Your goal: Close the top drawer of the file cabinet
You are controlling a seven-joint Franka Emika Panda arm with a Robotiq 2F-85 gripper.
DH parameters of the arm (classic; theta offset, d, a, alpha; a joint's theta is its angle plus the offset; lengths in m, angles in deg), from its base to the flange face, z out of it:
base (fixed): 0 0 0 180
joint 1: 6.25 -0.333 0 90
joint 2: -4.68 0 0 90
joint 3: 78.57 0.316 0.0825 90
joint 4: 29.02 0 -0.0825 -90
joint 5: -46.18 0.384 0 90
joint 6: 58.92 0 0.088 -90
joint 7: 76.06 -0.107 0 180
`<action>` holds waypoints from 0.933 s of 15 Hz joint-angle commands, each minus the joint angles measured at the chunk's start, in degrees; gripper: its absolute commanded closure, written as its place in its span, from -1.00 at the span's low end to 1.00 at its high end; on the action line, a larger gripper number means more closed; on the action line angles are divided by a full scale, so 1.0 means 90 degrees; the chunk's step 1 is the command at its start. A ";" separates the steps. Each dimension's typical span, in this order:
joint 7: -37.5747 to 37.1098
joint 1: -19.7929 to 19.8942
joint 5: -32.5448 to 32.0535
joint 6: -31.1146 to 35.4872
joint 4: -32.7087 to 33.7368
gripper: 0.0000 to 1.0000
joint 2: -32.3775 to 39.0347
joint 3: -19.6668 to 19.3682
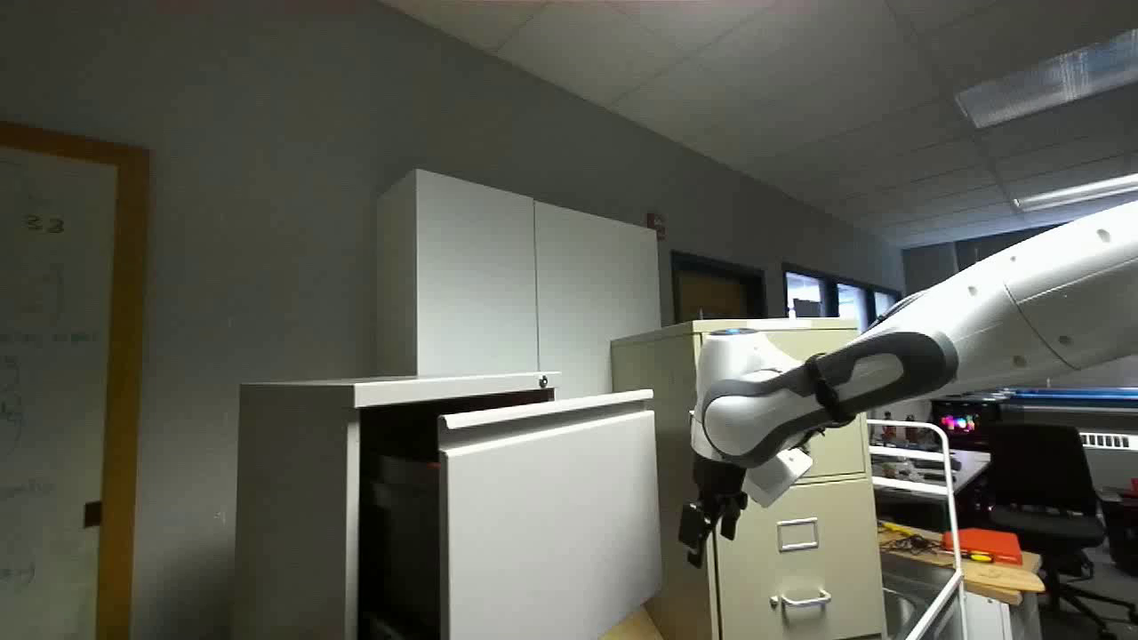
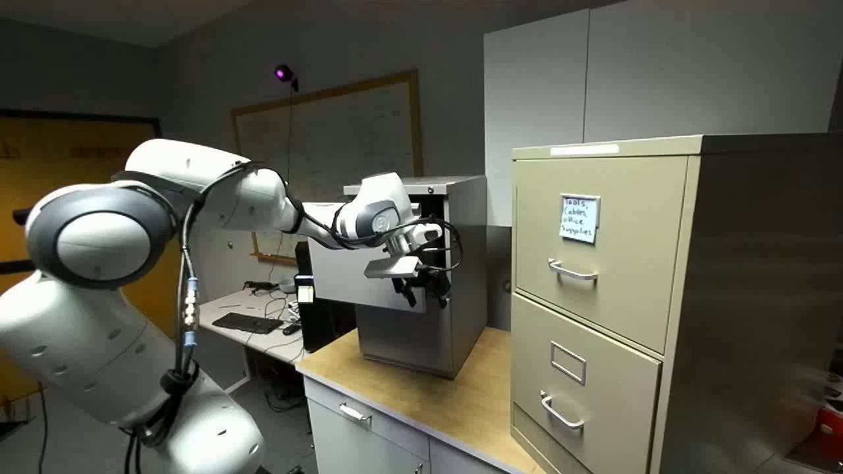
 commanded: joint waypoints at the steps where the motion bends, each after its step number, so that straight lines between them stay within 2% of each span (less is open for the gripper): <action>1: -0.0003 -0.0010 -0.0002 -0.0010 0.0014 -1.00 0.0001 -0.0007; 8: -0.0003 -0.0010 -0.0002 -0.0005 0.0019 -1.00 -0.0003 -0.0007; 14: -0.0416 -0.0003 -0.0067 0.0195 -0.0219 -1.00 -0.0366 0.0182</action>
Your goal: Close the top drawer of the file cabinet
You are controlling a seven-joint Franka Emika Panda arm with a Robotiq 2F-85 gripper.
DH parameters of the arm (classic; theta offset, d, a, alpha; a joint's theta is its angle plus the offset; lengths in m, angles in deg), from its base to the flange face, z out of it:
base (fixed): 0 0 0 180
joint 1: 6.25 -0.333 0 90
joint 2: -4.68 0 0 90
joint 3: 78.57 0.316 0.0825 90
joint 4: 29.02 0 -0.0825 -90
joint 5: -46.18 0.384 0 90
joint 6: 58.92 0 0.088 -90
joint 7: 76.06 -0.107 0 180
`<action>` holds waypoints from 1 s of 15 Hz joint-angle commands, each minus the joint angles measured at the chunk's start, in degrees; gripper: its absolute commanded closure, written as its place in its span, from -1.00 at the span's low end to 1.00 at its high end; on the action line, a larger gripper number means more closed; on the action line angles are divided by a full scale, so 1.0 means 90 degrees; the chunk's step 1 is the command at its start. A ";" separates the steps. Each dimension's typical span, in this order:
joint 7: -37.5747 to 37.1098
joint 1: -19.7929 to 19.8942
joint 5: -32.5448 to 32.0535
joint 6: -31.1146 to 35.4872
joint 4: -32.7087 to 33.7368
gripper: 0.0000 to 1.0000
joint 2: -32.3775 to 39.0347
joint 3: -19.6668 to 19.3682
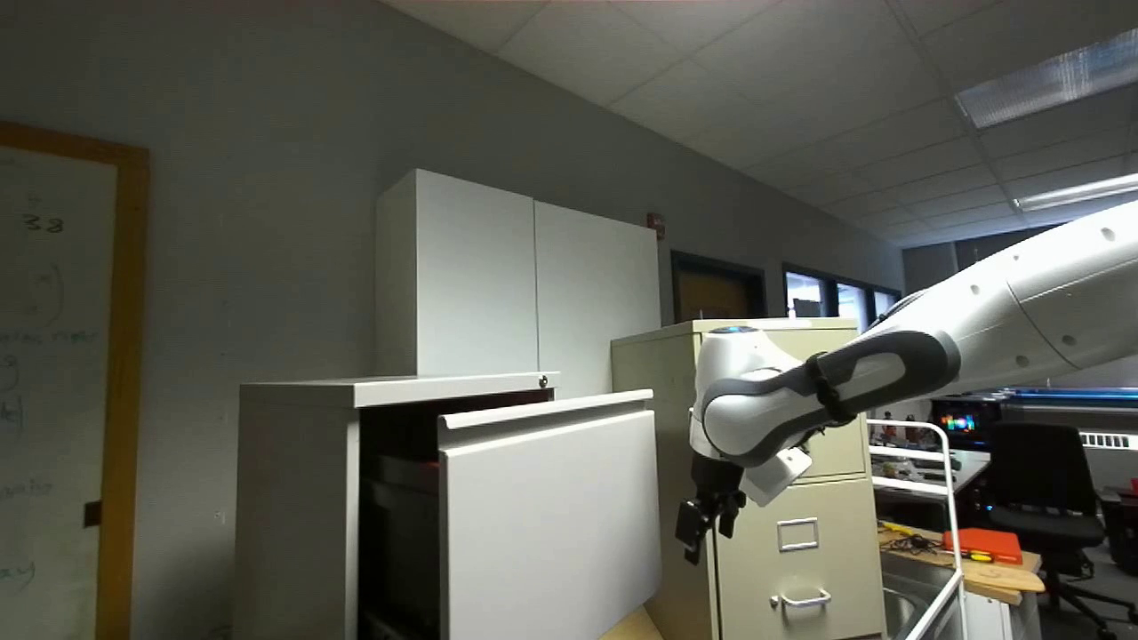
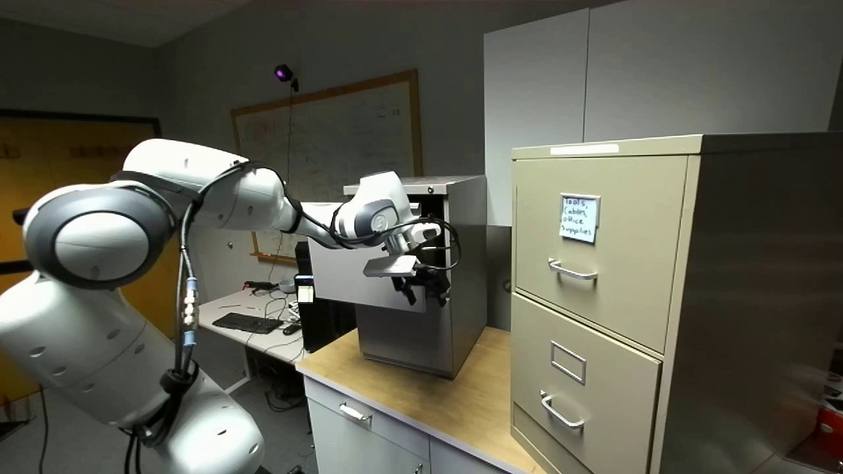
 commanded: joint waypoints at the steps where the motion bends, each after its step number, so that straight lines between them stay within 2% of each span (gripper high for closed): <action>1: -0.0291 -0.0025 -0.0057 0.0189 -0.0267 -0.98 -0.0428 0.0185; 2: -0.0307 -0.0062 -0.0039 0.0249 -0.0338 -0.61 -0.0544 0.0234; 3: -0.0328 -0.0104 -0.0020 0.0302 -0.0419 -0.48 -0.0684 0.0295; 4: -0.0351 -0.0143 -0.0013 0.0364 -0.0487 -0.45 -0.0808 0.0356; 7: -0.0436 -0.0266 -0.0088 0.0821 -0.0786 0.02 -0.1291 0.0581; 13: -0.0652 -0.0221 -0.0312 0.3132 -0.1381 0.96 -0.1868 0.1067; 15: -0.0749 -0.0180 -0.0222 0.4003 -0.1540 1.00 -0.1923 0.1148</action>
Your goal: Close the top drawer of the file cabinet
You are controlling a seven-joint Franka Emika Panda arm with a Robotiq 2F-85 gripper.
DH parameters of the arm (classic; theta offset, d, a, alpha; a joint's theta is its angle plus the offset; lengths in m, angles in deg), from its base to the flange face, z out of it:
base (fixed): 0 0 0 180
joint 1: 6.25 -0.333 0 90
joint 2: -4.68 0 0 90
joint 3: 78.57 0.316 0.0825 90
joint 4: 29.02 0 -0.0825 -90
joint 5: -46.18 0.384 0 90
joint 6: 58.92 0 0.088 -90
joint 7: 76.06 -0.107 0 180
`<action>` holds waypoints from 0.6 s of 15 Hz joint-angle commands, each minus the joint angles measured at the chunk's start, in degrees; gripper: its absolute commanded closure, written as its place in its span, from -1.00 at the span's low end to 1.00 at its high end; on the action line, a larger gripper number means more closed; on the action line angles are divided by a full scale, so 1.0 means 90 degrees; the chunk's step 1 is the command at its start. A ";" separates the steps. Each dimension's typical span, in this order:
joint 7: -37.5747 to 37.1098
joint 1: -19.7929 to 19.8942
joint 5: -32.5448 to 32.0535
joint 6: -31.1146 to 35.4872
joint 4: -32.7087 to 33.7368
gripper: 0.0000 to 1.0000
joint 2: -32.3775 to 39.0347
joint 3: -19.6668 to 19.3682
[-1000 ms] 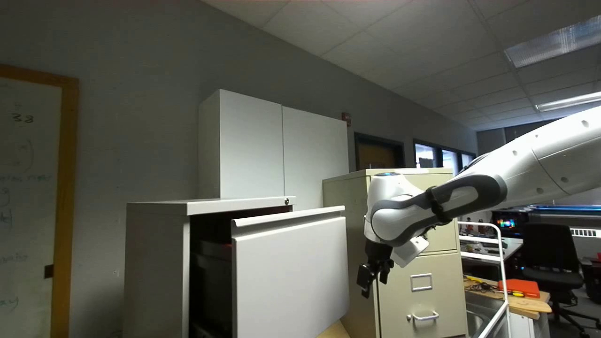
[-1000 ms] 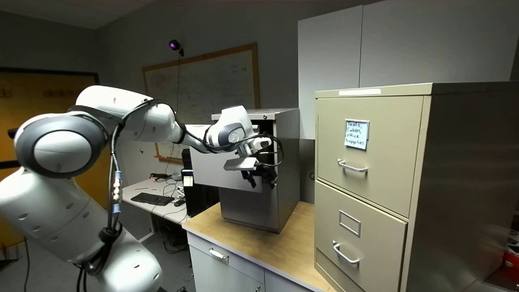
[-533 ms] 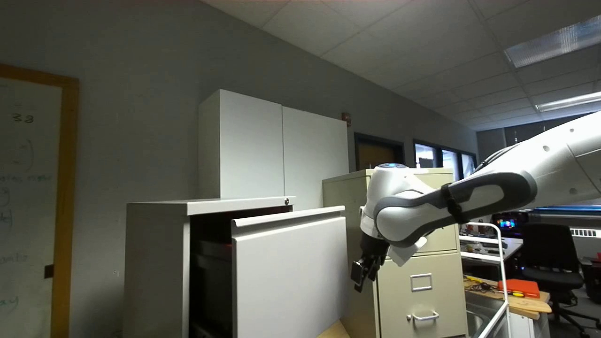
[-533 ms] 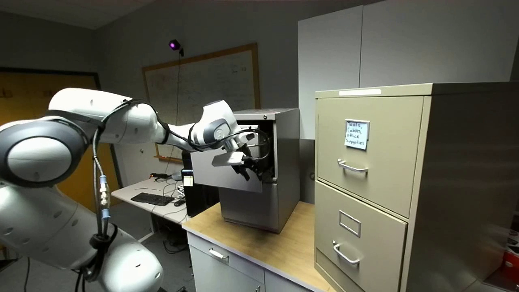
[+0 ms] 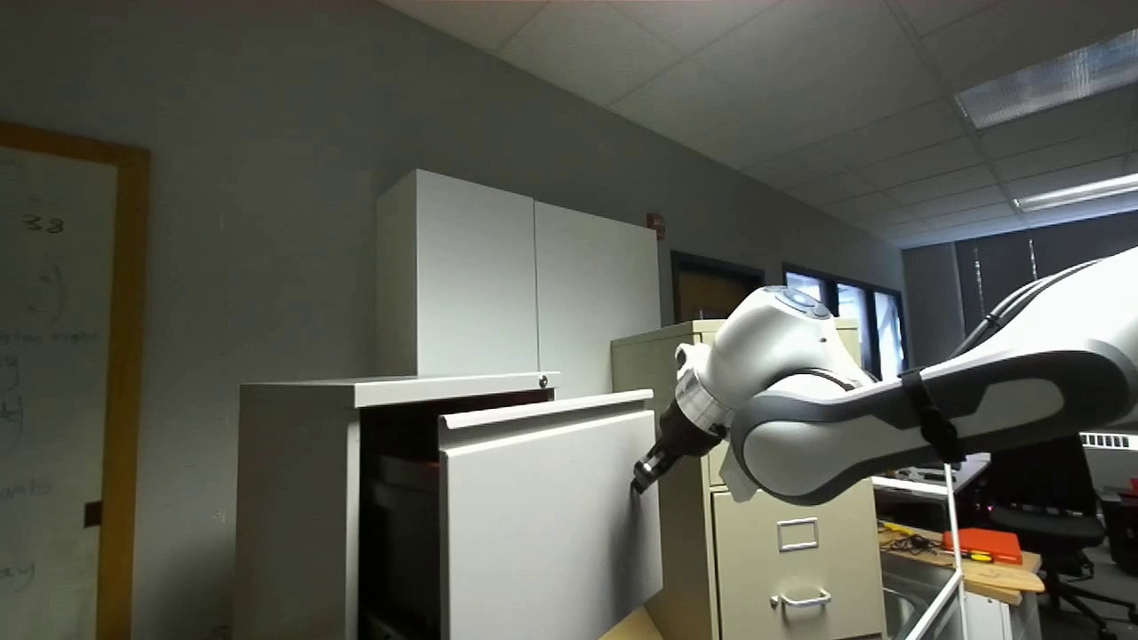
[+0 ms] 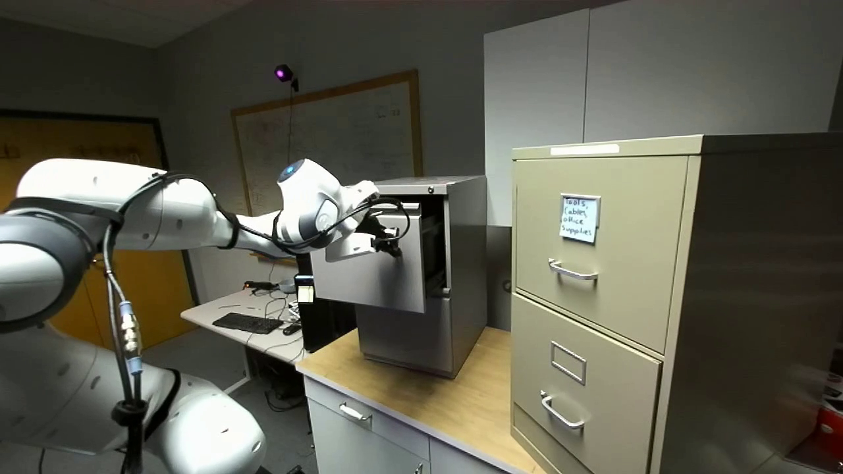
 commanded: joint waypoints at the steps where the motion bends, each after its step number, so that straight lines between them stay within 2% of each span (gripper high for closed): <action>1: -0.0290 0.0089 -0.0018 0.1319 -0.0390 1.00 -0.0272 0.0158; 5: -0.0206 0.0002 0.0183 0.2545 -0.0587 1.00 -0.0404 0.0205; 9: -0.0085 -0.0333 0.0408 0.3265 -0.0460 1.00 -0.0298 0.0111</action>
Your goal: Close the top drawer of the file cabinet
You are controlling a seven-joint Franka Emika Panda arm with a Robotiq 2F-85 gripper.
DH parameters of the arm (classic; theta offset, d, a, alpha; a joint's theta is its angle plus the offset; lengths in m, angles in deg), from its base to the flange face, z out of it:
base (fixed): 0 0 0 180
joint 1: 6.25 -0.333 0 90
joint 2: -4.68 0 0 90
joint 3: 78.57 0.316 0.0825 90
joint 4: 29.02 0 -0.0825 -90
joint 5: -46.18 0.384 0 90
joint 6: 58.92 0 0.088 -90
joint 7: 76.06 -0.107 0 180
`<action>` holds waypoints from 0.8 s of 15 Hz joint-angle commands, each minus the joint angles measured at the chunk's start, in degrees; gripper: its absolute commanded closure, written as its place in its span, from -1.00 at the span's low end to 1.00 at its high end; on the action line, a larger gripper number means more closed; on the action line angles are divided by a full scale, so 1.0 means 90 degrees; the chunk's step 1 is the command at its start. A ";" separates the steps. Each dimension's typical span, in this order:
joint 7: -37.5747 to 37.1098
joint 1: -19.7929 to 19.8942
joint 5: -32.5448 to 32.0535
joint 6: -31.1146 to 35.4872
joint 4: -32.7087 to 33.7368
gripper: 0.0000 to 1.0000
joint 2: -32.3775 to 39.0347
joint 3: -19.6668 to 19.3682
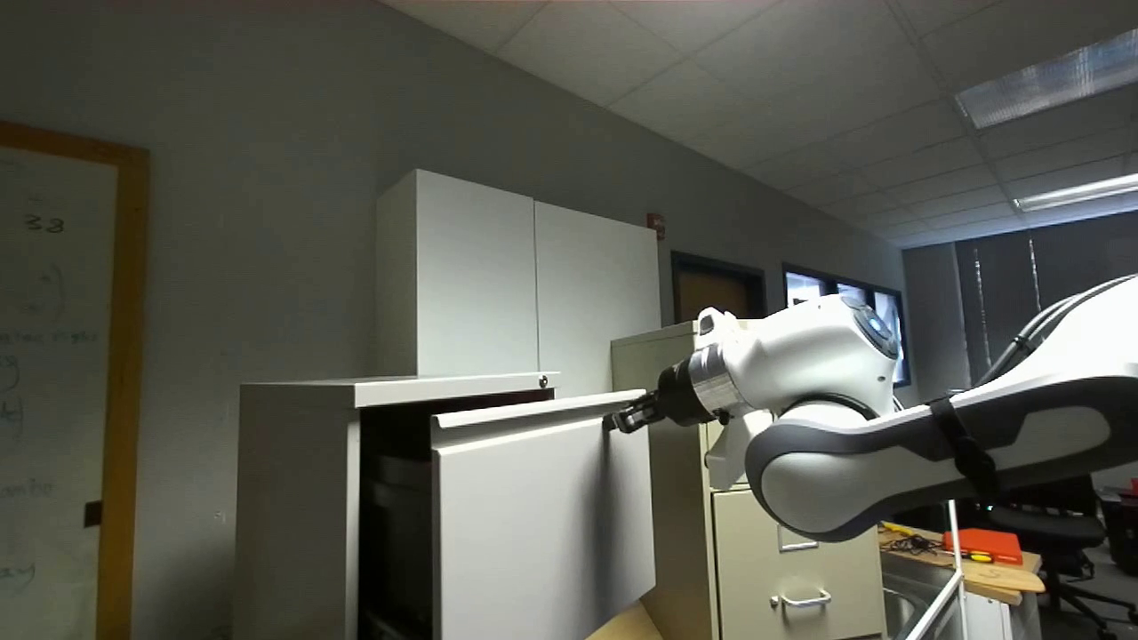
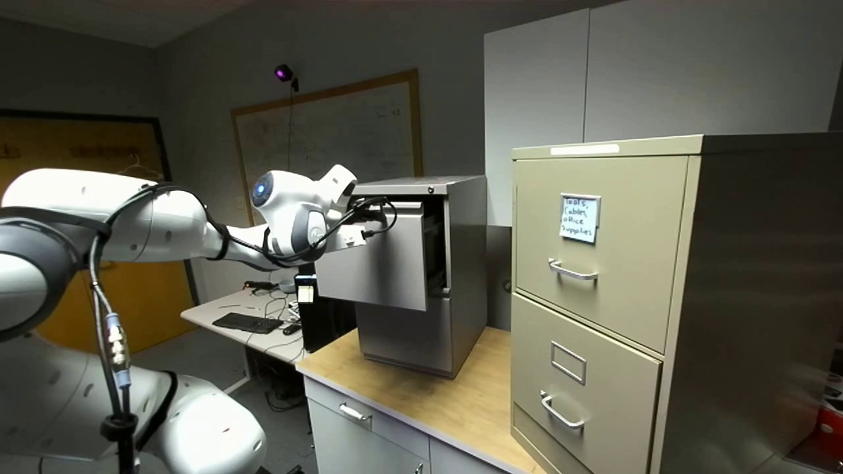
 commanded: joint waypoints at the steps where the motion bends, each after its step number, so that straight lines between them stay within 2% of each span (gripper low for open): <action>1: 0.0079 -0.0296 0.0278 0.0472 0.0111 1.00 0.0069 -0.0044; 7: 0.0115 -0.0754 0.0566 0.0520 0.0587 1.00 0.0734 -0.0355; 12: 0.0113 -0.1093 0.0756 0.0480 0.1423 1.00 0.1674 -0.0696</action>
